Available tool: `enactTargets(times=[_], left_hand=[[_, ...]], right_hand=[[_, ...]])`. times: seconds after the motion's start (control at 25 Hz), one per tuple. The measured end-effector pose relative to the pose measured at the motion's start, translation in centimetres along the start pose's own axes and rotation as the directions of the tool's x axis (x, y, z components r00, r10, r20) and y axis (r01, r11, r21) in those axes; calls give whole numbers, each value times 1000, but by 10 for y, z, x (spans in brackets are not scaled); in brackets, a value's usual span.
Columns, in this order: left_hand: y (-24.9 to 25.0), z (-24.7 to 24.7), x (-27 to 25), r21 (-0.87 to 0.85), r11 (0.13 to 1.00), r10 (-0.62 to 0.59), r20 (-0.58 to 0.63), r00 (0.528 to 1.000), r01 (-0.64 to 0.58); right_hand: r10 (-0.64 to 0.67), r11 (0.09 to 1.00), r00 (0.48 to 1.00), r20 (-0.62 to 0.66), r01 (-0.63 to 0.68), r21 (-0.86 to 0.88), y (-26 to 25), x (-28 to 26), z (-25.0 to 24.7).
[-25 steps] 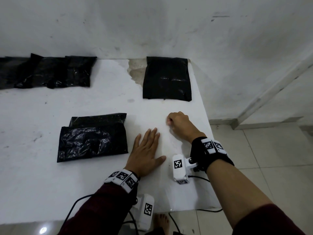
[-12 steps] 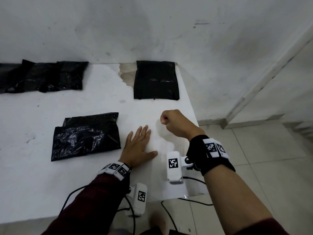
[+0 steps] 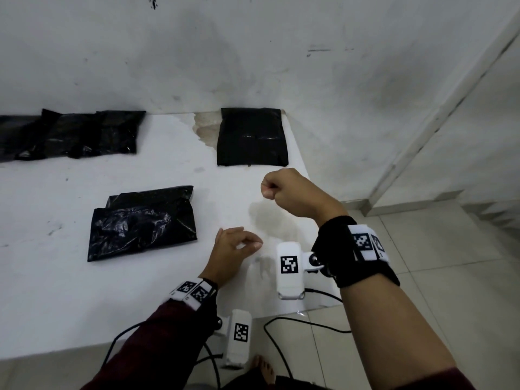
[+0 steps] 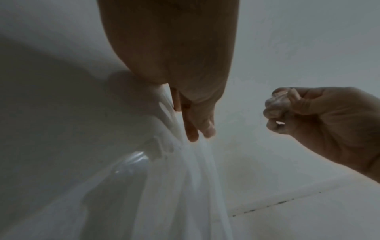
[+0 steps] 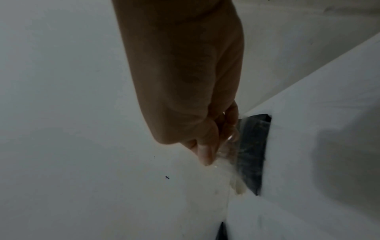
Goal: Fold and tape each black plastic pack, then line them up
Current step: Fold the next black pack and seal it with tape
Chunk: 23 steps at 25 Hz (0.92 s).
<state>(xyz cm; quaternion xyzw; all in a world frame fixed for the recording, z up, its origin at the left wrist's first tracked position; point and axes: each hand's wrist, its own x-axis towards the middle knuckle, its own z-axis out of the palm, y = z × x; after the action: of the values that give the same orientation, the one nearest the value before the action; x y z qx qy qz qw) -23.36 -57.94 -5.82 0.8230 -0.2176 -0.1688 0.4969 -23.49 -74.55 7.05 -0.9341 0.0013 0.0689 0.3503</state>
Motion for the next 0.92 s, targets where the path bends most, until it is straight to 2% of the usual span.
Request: enactTargets(times=[0.12,0.24,0.36,0.44,0.52,0.64,0.8,0.92], left_hand=[[20,0,-15,-345,936,-70,9,998,69],[36,-2,-27,-465,883,-72,4,997,65],[30,-4,-41,-478,873,-79,64,995,101],[18,-4,-49,-340,928,-103,161,982,153],[11,-4,-53,-194,970,-109,186,976,145],[24,-7,-58,-268,945,-133,211,968,188],[46,-17,-68,-325,932,-74,267,961,162],[52,-19,-70,-339,928,-67,253,965,154]], right_hand=[[-32,999,999,-29,33,26,-10,-7,-10],[-80,996,996,-50,82,39,-21,-11,-22],[-100,995,995,-25,100,1,-29,-12,-28],[-100,995,995,-16,100,-14,-32,-12,-29],[-111,994,994,-21,111,-12,-34,-13,-30],[-121,992,991,-57,122,15,-37,-17,-39],[-147,987,984,-99,152,50,-41,-22,-48],[-152,985,984,-95,158,64,-44,-24,-51]])
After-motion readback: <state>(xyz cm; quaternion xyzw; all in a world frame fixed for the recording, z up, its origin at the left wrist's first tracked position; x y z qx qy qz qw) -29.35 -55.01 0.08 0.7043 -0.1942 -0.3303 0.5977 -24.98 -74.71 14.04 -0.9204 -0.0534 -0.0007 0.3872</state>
